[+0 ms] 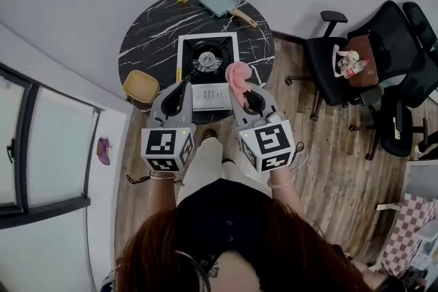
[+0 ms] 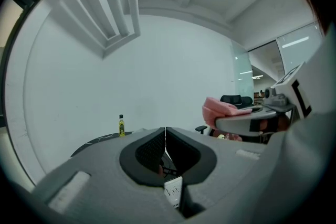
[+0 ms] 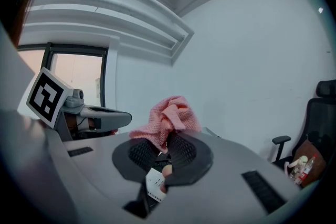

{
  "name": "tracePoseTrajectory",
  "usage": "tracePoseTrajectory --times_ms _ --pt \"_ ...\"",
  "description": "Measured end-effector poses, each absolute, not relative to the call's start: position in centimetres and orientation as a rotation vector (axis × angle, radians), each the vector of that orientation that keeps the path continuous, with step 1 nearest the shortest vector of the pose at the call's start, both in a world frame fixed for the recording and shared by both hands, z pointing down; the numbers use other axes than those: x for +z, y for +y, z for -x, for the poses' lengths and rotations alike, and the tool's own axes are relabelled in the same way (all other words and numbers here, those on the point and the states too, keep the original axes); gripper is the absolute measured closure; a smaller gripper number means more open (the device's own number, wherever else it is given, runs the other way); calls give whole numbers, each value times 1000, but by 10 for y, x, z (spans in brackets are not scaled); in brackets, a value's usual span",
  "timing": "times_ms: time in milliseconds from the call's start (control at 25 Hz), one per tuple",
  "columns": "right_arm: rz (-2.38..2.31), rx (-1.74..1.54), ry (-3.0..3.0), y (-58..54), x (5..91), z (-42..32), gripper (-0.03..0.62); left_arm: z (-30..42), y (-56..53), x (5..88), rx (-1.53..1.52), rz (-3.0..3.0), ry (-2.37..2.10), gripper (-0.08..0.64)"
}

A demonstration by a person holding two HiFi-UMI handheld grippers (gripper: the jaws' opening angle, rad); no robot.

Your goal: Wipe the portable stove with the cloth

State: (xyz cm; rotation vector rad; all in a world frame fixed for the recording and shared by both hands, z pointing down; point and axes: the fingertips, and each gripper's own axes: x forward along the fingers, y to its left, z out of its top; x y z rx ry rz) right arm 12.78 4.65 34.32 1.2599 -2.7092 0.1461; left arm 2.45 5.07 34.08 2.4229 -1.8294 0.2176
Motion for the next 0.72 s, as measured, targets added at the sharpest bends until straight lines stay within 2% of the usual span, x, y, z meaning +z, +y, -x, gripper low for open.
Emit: tracePoseTrajectory --times_ms 720 --pt "-1186 154 -2665 -44 360 -58 557 47 -32 357 197 -2370 -1817 546"
